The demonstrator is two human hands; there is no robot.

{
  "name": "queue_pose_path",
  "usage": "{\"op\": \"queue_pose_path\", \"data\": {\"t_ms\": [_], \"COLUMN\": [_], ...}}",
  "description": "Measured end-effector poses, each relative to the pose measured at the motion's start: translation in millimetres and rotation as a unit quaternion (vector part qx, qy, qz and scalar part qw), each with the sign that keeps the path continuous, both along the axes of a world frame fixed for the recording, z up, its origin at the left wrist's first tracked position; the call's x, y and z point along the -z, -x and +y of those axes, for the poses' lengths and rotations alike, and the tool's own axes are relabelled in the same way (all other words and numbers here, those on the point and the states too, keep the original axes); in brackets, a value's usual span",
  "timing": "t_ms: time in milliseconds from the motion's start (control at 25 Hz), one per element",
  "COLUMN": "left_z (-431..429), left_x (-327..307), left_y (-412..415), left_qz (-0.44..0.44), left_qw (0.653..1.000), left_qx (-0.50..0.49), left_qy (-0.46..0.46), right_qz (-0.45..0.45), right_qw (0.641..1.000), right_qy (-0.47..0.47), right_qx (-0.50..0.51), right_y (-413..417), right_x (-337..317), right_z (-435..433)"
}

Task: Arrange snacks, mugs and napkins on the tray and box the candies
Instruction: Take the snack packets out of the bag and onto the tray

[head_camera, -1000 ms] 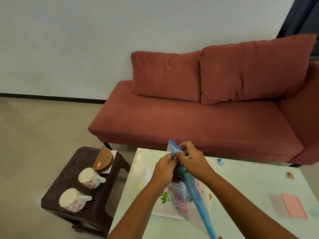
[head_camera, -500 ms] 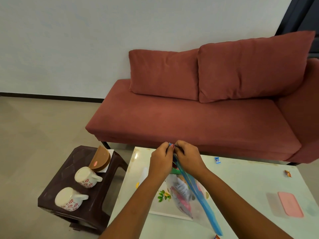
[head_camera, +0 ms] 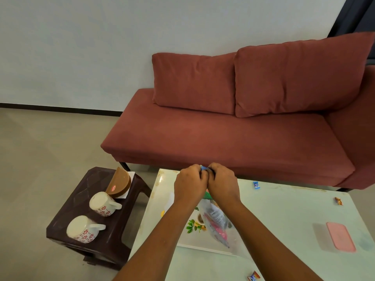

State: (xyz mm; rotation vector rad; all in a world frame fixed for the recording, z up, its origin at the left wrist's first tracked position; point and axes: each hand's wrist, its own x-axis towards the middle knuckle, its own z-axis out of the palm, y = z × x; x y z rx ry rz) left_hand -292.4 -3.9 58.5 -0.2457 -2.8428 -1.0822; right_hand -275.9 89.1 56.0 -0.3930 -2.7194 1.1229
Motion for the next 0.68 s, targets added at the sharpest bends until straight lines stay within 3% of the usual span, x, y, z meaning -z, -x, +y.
{"op": "queue_pose_path", "data": {"t_ms": [120,240,360,480,680], "left_z": [-2,-4,-8,-14,-27], "left_x": [-4,-3,3,6,13], "left_y": [-4,-6,-6,-7,-10], "left_qz": [0.030,0.030,-0.068,-0.213,-0.200], "left_qw": [0.999,0.998,0.988,0.959,0.949], "left_qx": [-0.016,-0.052,-0.093,-0.049,-0.062], "left_qy": [0.036,0.012,-0.099,-0.182,-0.235], "right_qz": [-0.009,0.003,0.023,0.005,-0.119], "right_qw": [0.999,0.997,0.998,0.999,0.985], "right_qy": [-0.052,-0.068,-0.043,0.011,0.014], "right_qx": [0.004,-0.023,-0.039,-0.042,-0.126], "right_y": [0,0,0,-3,-7], "right_x": [-3,-9,-11,-7,-2], "right_z": [-3,-5,-6,-5,-3]}}
